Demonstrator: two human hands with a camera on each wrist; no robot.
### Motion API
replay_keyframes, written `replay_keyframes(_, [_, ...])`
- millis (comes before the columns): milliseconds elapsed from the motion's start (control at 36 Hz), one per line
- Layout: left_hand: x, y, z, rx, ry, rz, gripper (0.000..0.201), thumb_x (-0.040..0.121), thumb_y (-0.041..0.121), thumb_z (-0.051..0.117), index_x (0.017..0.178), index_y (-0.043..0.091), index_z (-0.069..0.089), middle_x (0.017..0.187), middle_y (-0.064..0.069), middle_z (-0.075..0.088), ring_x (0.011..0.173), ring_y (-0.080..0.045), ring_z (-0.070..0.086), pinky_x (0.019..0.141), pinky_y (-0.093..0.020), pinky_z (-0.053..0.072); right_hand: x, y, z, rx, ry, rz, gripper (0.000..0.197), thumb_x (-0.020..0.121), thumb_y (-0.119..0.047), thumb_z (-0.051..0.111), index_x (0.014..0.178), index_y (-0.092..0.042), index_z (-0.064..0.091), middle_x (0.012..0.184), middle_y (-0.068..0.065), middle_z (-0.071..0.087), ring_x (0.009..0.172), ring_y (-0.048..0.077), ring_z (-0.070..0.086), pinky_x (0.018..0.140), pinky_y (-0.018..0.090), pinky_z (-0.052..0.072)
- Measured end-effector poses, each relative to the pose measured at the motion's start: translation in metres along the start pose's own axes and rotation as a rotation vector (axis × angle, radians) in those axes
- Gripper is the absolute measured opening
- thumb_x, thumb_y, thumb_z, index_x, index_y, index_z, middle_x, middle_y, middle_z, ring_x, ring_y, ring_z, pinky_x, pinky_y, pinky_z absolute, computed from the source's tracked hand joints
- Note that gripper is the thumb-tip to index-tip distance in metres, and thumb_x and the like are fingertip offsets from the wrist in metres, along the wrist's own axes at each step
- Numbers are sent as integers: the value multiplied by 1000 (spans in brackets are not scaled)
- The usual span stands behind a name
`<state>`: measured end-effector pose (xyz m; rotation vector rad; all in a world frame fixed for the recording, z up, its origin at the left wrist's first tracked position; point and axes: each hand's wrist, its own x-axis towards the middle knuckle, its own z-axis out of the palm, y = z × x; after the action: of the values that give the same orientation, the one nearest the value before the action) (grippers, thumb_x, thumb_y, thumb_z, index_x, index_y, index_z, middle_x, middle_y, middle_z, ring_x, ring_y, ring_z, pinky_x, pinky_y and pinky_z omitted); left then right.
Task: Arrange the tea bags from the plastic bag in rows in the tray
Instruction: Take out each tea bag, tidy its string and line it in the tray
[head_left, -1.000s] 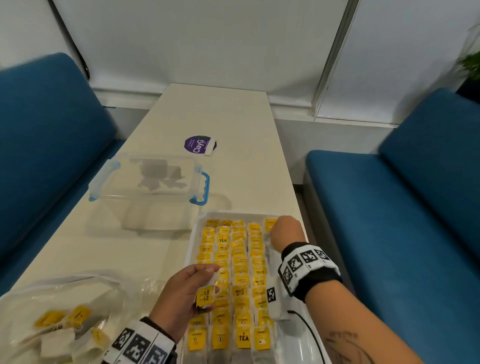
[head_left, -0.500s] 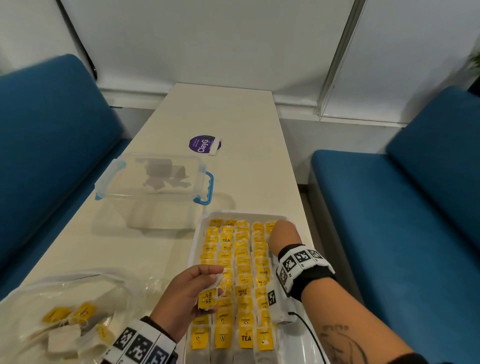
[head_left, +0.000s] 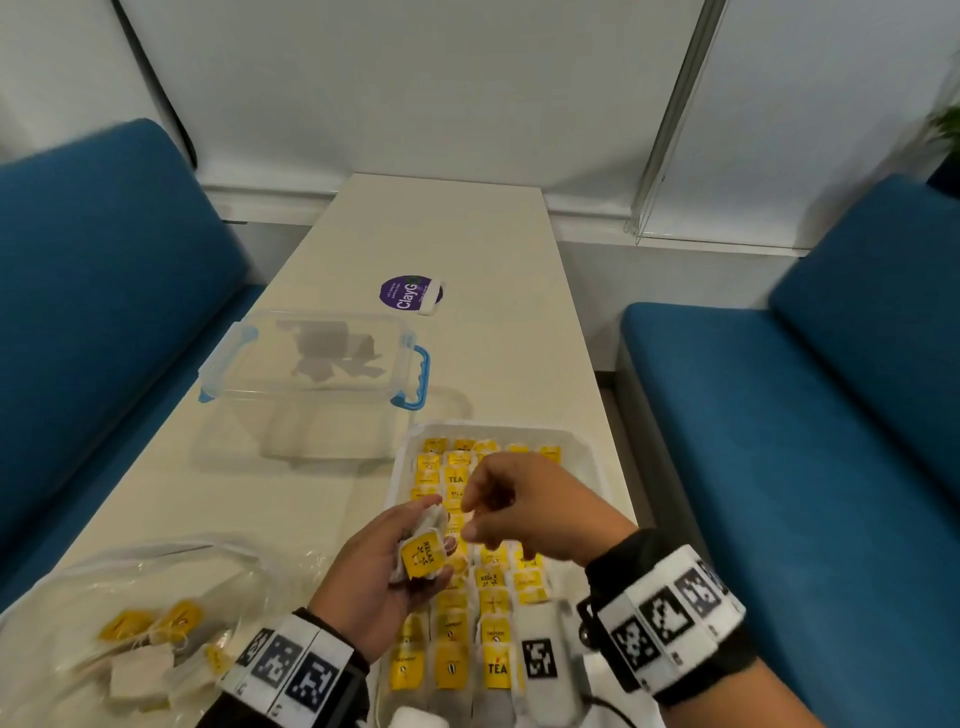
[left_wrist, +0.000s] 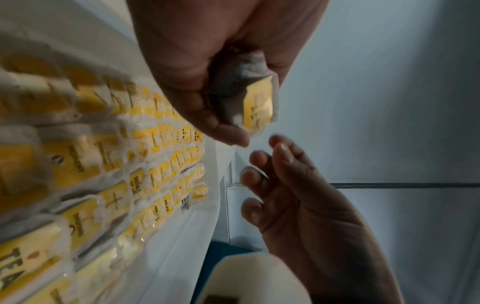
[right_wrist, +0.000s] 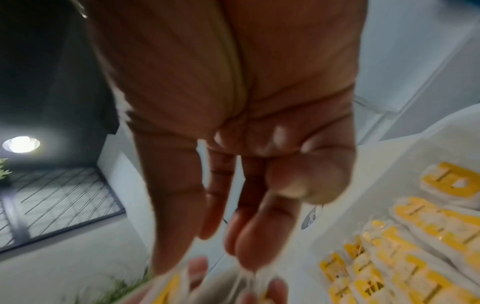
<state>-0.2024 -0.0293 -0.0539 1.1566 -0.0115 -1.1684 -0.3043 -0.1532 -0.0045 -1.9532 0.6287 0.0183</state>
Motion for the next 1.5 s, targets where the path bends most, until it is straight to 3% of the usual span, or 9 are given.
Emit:
replay_keyframes(139, [-1, -2, 1, 18, -43, 1, 20, 83, 23, 58, 96, 12, 68, 78, -9, 63, 51, -14, 57, 47, -24, 50, -4, -4, 20, -111, -41, -151, 29, 74, -9, 75, 98, -24, 65, 78, -7, 56, 64, 3, 49, 67, 23, 47])
replay_keyframes(389, [-4, -3, -4, -37, -28, -55, 21, 89, 21, 55, 103, 9, 65, 82, -11, 62, 55, -17, 61, 49, -27, 54, -7, -6, 21, -127, -24, -202, 6, 80, -15, 72, 84, -14, 67, 79, -13, 51, 72, 7, 50, 75, 29, 48])
replay_keyframes(500, [-4, -1, -8, -62, -30, -59, 17, 91, 21, 51, 102, 15, 63, 88, -10, 62, 66, -19, 60, 46, -27, 53, -4, -2, 19, 42, 18, -175, 18, 88, -13, 62, 76, -23, 55, 78, -10, 55, 69, 8, 52, 49, 10, 40])
replay_keyframes(611, [-6, -1, -11, 30, -20, -32, 19, 92, 8, 42, 91, 17, 59, 83, -8, 60, 66, -19, 59, 44, -22, 48, -2, -1, 19, 278, 76, -124, 16, 93, -7, 54, 81, -17, 51, 70, -1, 55, 57, 8, 52, 42, 11, 35])
replay_keyframes(833, [-12, 0, -10, 295, -143, 86, 38, 72, 46, 58, 93, 14, 62, 84, -8, 66, 70, -19, 60, 51, -28, 48, 0, -3, 9, 96, 135, -128, 15, 90, -11, 58, 79, -21, 59, 69, -3, 55, 54, 2, 46, 54, 14, 41])
replay_keyframes(1000, [-12, -2, -4, 478, -190, 77, 47, 63, 30, 78, 95, 2, 59, 72, -4, 62, 61, -11, 63, 48, -24, 49, 5, 2, 8, 85, 180, -102, 6, 88, -11, 63, 89, -17, 63, 58, -7, 51, 50, 2, 46, 56, 18, 42])
replay_keyframes(1111, [-7, -7, -4, 469, -177, 36, 19, 76, 23, 69, 77, 10, 54, 57, 1, 57, 57, -10, 60, 47, -22, 45, 8, 7, 12, 129, 252, -77, 10, 87, -16, 65, 95, -19, 59, 62, 1, 54, 54, 8, 49, 56, 21, 43])
replay_keyframes(1250, [-2, -11, -7, 392, -93, 20, 14, 85, 23, 62, 82, 9, 60, 65, -1, 59, 52, -8, 60, 44, -20, 42, 3, 10, 14, 251, 190, 66, 46, 77, -31, 75, 112, -20, 48, 69, 3, 55, 60, 10, 58, 41, 21, 42])
replay_keyframes(1500, [4, -13, -9, 328, -39, -35, 22, 82, 29, 65, 86, 8, 63, 62, 1, 63, 50, -10, 60, 42, -19, 40, 0, 16, 21, 415, 103, 219, 43, 79, -5, 73, 110, -10, 45, 70, 9, 58, 53, 16, 58, 44, 27, 47])
